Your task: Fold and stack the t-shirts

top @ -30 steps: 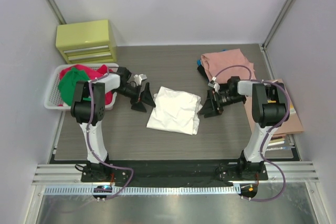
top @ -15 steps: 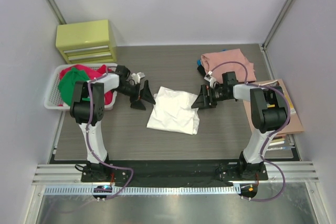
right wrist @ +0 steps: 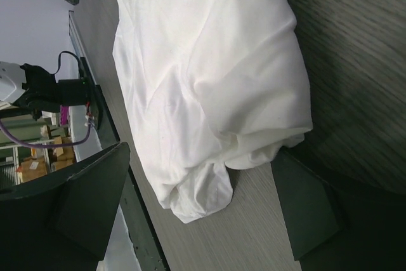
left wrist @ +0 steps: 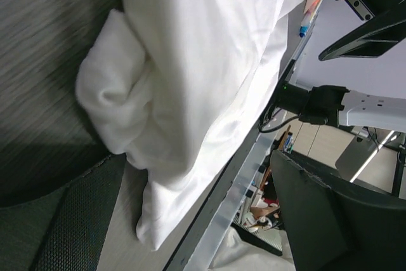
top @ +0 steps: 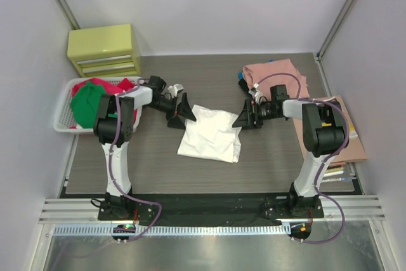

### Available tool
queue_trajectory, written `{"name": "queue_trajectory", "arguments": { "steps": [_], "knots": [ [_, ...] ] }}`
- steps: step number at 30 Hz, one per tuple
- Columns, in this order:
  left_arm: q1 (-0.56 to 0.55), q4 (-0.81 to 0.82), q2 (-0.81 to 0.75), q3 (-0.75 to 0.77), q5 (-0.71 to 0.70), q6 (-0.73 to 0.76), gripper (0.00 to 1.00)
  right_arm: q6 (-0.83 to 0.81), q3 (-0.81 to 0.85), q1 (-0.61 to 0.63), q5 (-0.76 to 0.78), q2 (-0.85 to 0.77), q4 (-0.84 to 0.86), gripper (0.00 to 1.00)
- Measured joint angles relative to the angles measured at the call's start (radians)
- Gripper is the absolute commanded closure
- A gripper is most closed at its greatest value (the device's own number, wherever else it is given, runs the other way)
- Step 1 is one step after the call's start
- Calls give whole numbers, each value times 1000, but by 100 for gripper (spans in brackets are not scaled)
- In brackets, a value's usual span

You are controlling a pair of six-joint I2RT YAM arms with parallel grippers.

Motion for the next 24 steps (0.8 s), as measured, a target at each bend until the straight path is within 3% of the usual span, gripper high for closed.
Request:
{"name": "queue_trajectory", "arguments": {
  "steps": [7, 10, 11, 15, 16, 17, 21, 24],
  "knots": [
    [-50, 43, 31, 26, 32, -27, 0, 18, 34, 49, 2, 28, 25, 0],
    [-51, 50, 38, 26, 46, -37, 15, 35, 52, 57, -9, 48, 30, 17],
    [-50, 50, 43, 27, 48, -41, 27, 39, 57, 59, -10, 56, 32, 21],
    [-49, 56, 72, 34, 46, -50, 32, 52, 77, 67, -13, 89, 36, 24],
    [-49, 56, 79, 35, 56, -52, 34, 56, 81, 69, -13, 92, 36, 30],
    [-49, 57, 82, 37, 61, -52, 44, 59, 84, 72, -11, 93, 36, 35],
    [-51, 59, 101, 41, 49, -51, 55, 64, 95, 89, 13, 110, 38, 43],
    [-51, 57, 112, 44, 47, -49, 73, 56, 101, 100, 44, 114, 37, 72]
  ]
}}
